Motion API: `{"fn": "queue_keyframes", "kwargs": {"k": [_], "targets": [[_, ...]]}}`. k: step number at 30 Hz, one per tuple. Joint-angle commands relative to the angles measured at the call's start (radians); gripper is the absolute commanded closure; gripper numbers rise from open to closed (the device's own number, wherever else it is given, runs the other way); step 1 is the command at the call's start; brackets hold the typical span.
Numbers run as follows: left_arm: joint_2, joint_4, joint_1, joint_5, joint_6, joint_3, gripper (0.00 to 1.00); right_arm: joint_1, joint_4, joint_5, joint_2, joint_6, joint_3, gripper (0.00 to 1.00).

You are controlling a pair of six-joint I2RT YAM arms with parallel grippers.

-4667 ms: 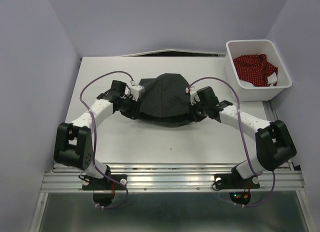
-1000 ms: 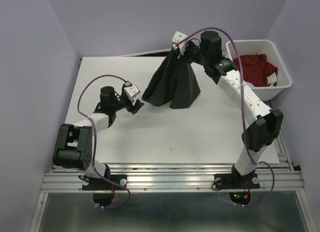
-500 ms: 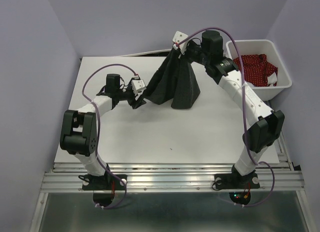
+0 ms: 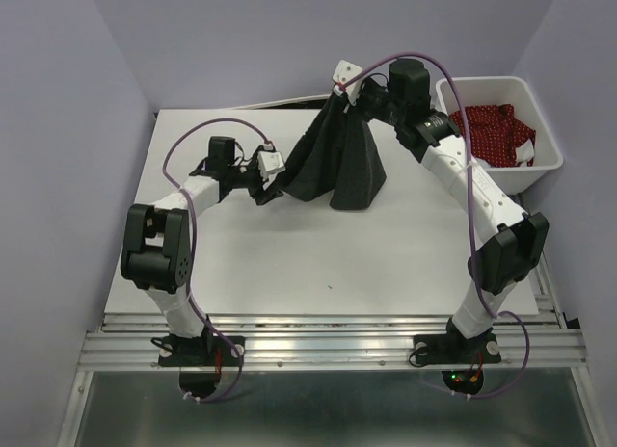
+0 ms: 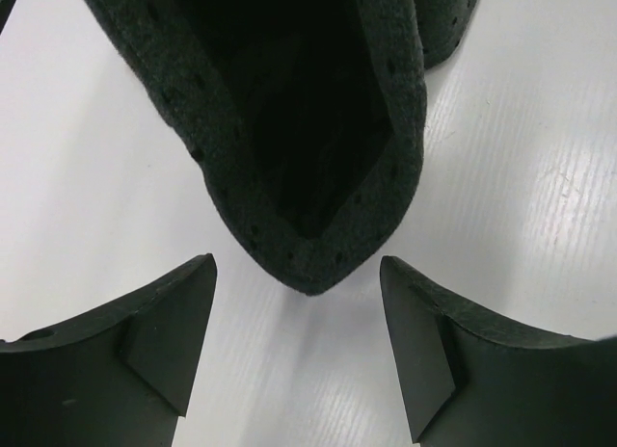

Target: Fold and stack the skirts

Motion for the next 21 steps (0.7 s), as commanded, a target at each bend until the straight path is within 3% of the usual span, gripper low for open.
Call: {"fn": "queue_keyframes", "kwargs": {"k": [1, 6, 9, 10, 12, 13, 17, 21], "targets": [[0.017, 0.03, -0.033, 0.024, -0.009, 0.051, 0.2, -0.005, 0.073, 0.008, -0.053, -0.015, 0.039, 0.99], [0.064, 0.047, -0.059, -0.01, -0.068, 0.085, 0.26, -0.005, 0.075, 0.014, -0.05, -0.022, 0.042, 0.99], [0.075, 0.114, -0.032, -0.024, -0.204, 0.097, 0.52, -0.005, 0.075, 0.031, -0.052, -0.022, 0.044, 0.99], [0.063, 0.154, -0.003, -0.025, -0.239, 0.096, 0.69, -0.019, 0.075, 0.04, -0.053, -0.018, 0.044, 0.99], [0.035, 0.2, 0.039, -0.01, -0.308, 0.087, 0.83, -0.031, 0.075, 0.052, -0.056, -0.007, 0.041, 0.99], [0.003, 0.231, 0.08, -0.028, -0.372, 0.088, 1.0, -0.048, 0.075, 0.06, -0.061, 0.005, 0.039, 0.99], [-0.106, 0.188, 0.146, -0.056, -0.394, 0.119, 1.0, -0.103, 0.075, 0.069, -0.087, 0.054, 0.004, 0.99], [-0.193, -0.022, 0.154, -0.139, -0.236, 0.238, 1.0, -0.142, 0.073, 0.067, -0.125, 0.138, -0.031, 0.99]]}}
